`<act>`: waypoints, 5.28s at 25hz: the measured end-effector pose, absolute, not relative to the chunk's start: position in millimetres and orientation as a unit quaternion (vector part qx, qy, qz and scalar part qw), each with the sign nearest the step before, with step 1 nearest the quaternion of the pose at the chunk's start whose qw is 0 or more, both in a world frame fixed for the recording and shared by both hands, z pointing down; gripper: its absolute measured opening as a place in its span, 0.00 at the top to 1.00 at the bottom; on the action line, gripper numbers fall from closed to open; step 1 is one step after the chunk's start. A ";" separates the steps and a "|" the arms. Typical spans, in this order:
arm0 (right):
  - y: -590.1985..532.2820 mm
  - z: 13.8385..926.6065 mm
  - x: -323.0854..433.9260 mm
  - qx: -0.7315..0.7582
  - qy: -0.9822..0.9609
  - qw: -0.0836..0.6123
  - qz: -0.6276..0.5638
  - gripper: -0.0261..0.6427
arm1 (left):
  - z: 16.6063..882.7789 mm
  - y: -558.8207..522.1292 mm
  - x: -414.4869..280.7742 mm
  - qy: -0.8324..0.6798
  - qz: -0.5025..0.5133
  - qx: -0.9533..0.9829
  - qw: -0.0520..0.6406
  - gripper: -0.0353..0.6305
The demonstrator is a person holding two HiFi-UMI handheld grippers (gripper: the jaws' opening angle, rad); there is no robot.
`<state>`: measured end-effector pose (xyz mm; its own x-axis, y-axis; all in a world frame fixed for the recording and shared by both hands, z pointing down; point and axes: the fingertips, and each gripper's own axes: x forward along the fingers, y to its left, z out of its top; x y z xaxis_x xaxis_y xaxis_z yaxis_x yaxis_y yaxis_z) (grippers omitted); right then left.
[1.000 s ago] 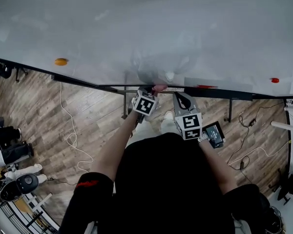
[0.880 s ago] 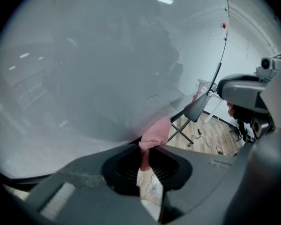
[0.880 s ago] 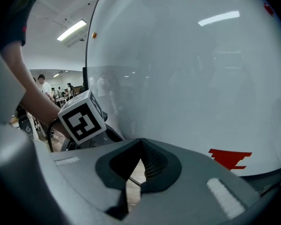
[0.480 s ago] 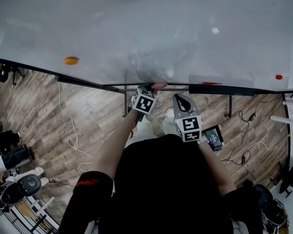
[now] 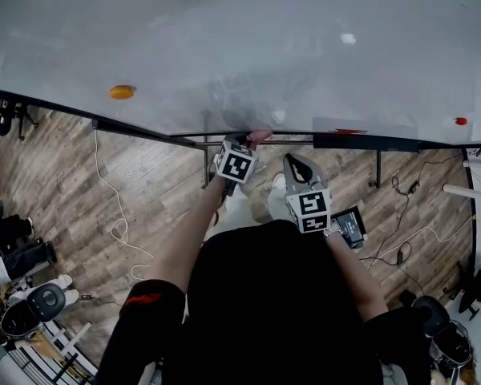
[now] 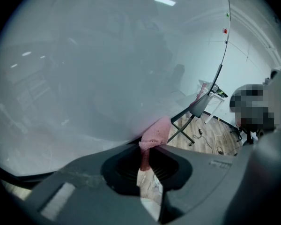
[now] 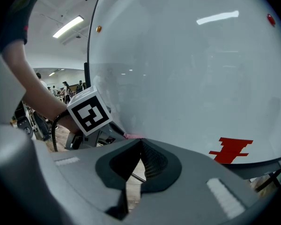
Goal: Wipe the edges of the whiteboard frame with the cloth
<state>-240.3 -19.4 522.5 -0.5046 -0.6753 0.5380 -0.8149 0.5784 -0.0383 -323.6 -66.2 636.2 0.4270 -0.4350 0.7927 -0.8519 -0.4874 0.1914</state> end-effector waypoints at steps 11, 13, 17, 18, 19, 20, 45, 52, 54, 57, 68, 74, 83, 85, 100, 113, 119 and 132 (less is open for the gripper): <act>-19.2 523.3 -249.3 0.437 -0.853 0.243 0.147 0.96 | 637.0 -65.0 -340.9 -0.422 0.336 0.779 0.319 0.88; -19.7 524.0 -253.2 0.435 -0.854 0.244 0.146 0.96 | 637.0 -65.1 -343.9 -0.422 0.337 0.779 0.319 0.88; -21.6 525.2 -259.6 0.434 -0.855 0.244 0.147 0.96 | 639.7 -66.5 -351.9 -0.424 0.337 0.776 0.322 0.88; -22.4 525.6 -261.0 0.433 -0.855 0.244 0.147 0.96 | 640.0 -67.2 -354.2 -0.424 0.338 0.776 0.322 0.88; -23.0 525.8 -262.3 0.433 -0.855 0.243 0.147 0.96 | 640.2 -67.9 -356.5 -0.425 0.338 0.776 0.322 0.88; -23.5 525.9 -263.4 0.433 -0.855 0.243 0.147 0.96 | 640.2 -68.4 -358.4 -0.426 0.338 0.775 0.321 0.88; -14.8 524.6 -312.0 0.447 -0.851 0.233 0.150 0.96 | 639.5 -63.9 -407.8 -0.428 0.342 0.776 0.313 0.88; -12.0 524.4 -325.1 0.448 -0.850 0.231 0.151 0.96 | 638.7 -61.9 -423.9 -0.434 0.339 0.772 0.318 0.88; -10.5 526.4 -329.3 0.447 -0.851 0.230 0.152 0.96 | 641.1 -61.7 -428.8 -0.437 0.338 0.771 0.318 0.88; -8.9 526.1 -335.8 0.446 -0.852 0.230 0.151 0.96 | 640.4 -60.6 -436.3 -0.441 0.338 0.767 0.322 0.88; -3.3 526.3 -350.6 0.445 -0.853 0.229 0.150 0.96 | 639.8 -57.3 -455.5 -0.452 0.336 0.760 0.324 0.88; -0.8 526.3 -359.2 0.442 -0.854 0.230 0.151 0.96 | 639.5 -56.0 -468.5 -0.460 0.335 0.755 0.325 0.88; 4.6 528.8 -371.9 0.432 -0.858 0.235 0.150 0.96 | 639.3 -53.6 -486.3 -0.475 0.327 0.746 0.333 0.88; 5.6 529.3 -375.5 0.429 -0.859 0.236 0.149 0.96 | 640.5 -53.0 -491.6 -0.479 0.325 0.743 0.335 0.88; 8.8 531.2 -389.2 0.412 -0.867 0.240 0.145 0.96 | 643.1 -48.2 -512.7 -0.495 0.324 0.731 0.340 0.88; 4.5 532.2 -402.2 0.396 -0.873 0.245 0.143 0.96 | 643.1 -48.0 -534.4 -0.517 0.315 0.716 0.347 0.88; 4.2 532.9 -404.3 0.388 -0.877 0.245 0.141 0.96 | 645.4 -44.9 -542.5 -0.529 0.311 0.706 0.355 0.88; 1.4 530.9 -420.2 0.370 -0.886 0.245 0.137 0.96 | 642.5 -41.3 -573.3 -0.555 0.308 0.683 0.361 0.88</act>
<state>-420.2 1.4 530.9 -0.6067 -0.5882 0.5347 -0.7221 0.6891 -0.0613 -573.3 -41.3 642.5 0.1944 -0.5356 0.8218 -0.9807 -0.1234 0.1515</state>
